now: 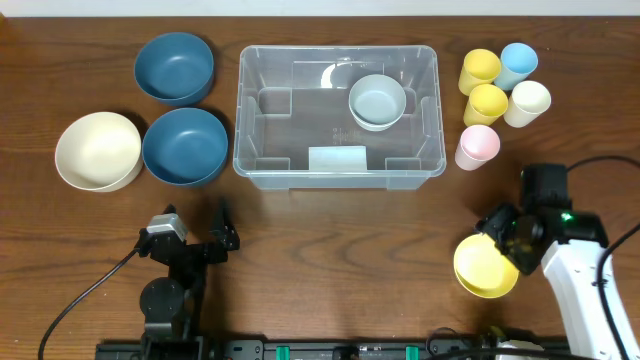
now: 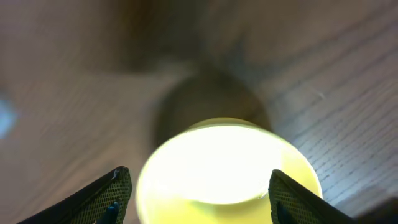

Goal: Pack container
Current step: 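Lower the right gripper onto the yellow bowl rim and grasp it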

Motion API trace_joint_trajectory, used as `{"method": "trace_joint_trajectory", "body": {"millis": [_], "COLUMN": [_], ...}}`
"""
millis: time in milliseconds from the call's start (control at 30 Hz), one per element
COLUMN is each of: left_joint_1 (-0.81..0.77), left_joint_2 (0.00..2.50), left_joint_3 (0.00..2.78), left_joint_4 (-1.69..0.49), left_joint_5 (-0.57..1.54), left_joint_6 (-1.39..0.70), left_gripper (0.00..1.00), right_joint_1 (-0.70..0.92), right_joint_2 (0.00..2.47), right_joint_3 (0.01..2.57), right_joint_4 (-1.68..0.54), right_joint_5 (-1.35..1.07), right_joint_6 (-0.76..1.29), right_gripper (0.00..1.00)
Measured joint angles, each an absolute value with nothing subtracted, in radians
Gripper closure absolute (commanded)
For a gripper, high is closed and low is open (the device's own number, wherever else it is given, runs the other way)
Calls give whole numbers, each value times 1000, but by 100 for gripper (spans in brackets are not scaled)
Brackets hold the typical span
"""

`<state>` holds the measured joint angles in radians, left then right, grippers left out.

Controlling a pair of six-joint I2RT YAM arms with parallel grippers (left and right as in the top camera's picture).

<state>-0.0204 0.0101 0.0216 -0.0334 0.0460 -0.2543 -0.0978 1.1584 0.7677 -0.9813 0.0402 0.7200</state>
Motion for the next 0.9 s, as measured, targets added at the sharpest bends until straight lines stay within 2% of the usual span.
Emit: {"method": "trace_joint_trajectory", "body": {"millis": [267, 667, 833, 900], "left_joint_1": [-20, -20, -20, -20], "left_joint_2": [10, 10, 10, 10], "left_joint_3": [22, 22, 22, 22], "left_joint_4": [-33, -33, -34, -33], "left_joint_5": [46, 46, 46, 46], "left_joint_6": [-254, -254, -254, -254], "left_gripper": [2, 2, 2, 2], "right_joint_1": [-101, -153, -153, -153], "right_joint_2": [1158, 1158, 1158, 1158], "right_joint_3": [798, 658, 620, 590], "right_joint_4": [-1073, -1061, -999, -965], "right_joint_5": [75, 110, 111, 106], "right_joint_6": [699, 749, 770, 775], "right_gripper": [30, 35, 49, 60]}}
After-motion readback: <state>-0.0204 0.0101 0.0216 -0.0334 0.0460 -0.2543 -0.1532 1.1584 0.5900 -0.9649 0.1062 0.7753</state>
